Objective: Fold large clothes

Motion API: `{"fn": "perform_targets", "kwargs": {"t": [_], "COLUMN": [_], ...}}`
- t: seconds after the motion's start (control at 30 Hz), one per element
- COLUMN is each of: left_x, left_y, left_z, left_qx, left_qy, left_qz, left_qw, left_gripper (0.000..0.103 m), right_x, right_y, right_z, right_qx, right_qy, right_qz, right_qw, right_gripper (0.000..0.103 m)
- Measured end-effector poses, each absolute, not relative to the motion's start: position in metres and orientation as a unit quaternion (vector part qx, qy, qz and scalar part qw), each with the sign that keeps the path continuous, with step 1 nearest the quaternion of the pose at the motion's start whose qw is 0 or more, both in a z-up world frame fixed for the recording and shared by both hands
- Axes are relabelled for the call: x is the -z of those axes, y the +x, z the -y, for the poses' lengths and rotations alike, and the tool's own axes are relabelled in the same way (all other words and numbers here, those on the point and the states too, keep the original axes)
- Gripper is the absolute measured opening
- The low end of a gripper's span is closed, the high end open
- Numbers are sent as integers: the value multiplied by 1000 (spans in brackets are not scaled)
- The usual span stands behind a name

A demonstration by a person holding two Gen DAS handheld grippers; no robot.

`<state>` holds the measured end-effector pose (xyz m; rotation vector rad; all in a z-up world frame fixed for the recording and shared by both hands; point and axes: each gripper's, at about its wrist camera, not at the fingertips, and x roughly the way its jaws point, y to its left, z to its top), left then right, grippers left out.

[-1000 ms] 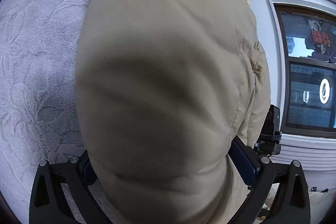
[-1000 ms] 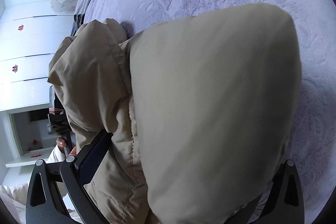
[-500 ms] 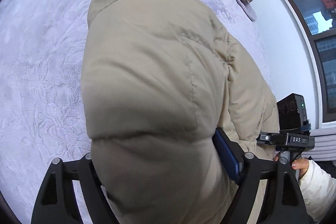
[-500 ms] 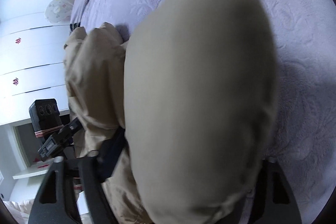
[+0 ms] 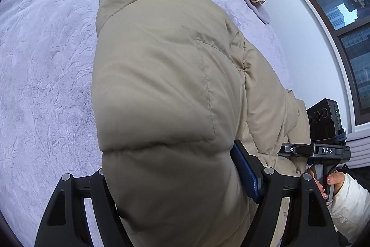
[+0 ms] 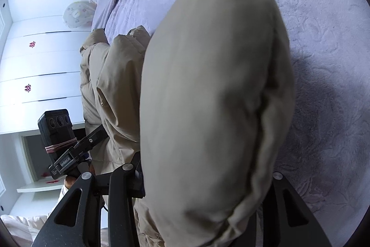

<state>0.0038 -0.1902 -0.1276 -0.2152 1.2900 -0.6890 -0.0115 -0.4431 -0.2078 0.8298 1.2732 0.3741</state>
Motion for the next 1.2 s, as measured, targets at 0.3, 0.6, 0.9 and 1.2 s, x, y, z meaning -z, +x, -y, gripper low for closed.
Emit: {"fn": "perform_targets", "kwargs": {"t": [0.3, 0.6, 0.9, 1.2], "left_x": [113, 92, 126, 174], "left_y": [40, 110, 179, 192], "left_z": [132, 21, -80, -106], "left_qx": [363, 315, 214, 173], "left_qy": [-96, -115, -139, -135], "left_qz": [-570, -541, -541, -556], "left_qw": [731, 772, 801, 801], "left_gripper": [78, 78, 78, 81], "right_x": [192, 190, 218, 231], "right_y": [-7, 66, 164, 163], "right_z": [401, 313, 243, 249], "right_qx": [-139, -182, -220, -170], "right_qy": [392, 381, 346, 314], "right_qz": [-539, -533, -551, -575], "right_qw": [733, 733, 727, 736], "right_gripper": [46, 46, 45, 61]}}
